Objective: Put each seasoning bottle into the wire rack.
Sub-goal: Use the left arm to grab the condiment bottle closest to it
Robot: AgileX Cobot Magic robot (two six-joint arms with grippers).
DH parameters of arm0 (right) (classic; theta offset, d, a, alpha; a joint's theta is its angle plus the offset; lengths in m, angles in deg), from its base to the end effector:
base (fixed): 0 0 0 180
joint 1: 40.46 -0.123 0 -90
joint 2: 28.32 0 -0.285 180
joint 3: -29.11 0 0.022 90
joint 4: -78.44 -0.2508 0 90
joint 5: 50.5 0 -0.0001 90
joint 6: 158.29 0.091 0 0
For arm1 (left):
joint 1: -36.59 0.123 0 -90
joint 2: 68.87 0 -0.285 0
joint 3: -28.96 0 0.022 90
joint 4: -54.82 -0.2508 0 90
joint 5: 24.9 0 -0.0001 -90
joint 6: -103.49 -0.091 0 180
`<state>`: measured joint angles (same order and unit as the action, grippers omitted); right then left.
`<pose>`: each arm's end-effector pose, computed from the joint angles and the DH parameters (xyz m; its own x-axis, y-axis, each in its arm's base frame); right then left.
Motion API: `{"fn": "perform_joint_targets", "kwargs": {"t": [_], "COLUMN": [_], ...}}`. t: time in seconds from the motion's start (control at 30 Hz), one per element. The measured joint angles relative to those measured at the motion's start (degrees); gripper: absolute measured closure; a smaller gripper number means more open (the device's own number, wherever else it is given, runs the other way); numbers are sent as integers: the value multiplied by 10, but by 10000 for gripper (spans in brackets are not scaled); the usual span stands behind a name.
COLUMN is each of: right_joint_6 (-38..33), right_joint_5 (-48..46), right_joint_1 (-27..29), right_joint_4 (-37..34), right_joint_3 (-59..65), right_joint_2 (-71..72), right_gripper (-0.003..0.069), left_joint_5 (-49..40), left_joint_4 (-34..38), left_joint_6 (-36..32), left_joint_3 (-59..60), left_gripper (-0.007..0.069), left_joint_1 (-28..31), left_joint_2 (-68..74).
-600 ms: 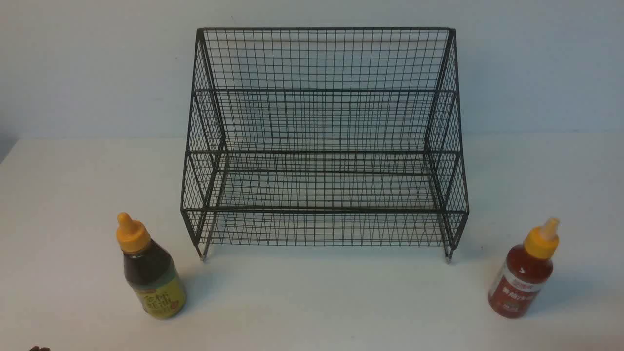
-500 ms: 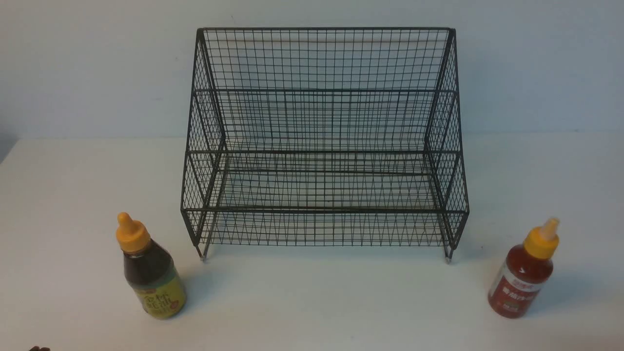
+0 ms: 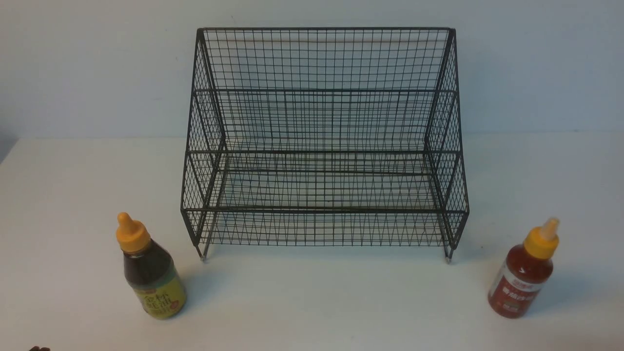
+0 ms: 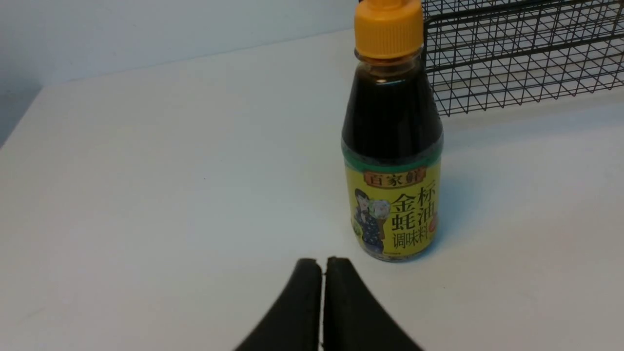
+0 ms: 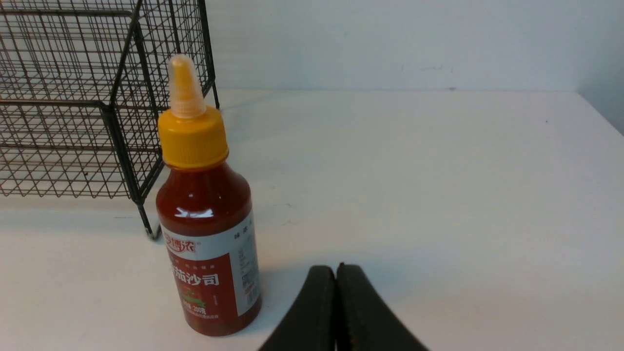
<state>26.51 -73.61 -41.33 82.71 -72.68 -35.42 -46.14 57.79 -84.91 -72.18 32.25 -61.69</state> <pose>0.0517 -0.0019 0.1719 -0.3148 0.0104 -0.9491 0.0173 0.9998 0.0052 0.0525 -0.0057 0.1708 -0.2852 0.1200 -0.9509 0.1221 0.9886 0.0882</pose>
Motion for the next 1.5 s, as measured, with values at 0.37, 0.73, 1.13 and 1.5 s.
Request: {"fn": "perform_joint_targets", "kwargs": {"t": [0.37, 0.73, 1.13, 1.5], "right_joint_6": [0, 0, -2, -3], "right_joint_5": [0, 0, 0, 0], "right_joint_1": [0, 0, 0, 0], "right_joint_4": [0, 0, 0, 0], "right_joint_3": [0, 0, 0, 0], "right_joint_2": [0, 0, 0, 0], "right_gripper": [673, 673, 673, 673], "left_joint_5": [43, 342, 421, 531], "left_joint_4": [34, 168, 94, -112], "left_joint_6": [15, 33, 53, 202], "left_joint_3": [1, 1, 1, -63], "left_gripper": [629, 629, 629, 629], "left_joint_1": [0, 0, 0, 0], "left_joint_2": [0, 0, 104, 370]}}
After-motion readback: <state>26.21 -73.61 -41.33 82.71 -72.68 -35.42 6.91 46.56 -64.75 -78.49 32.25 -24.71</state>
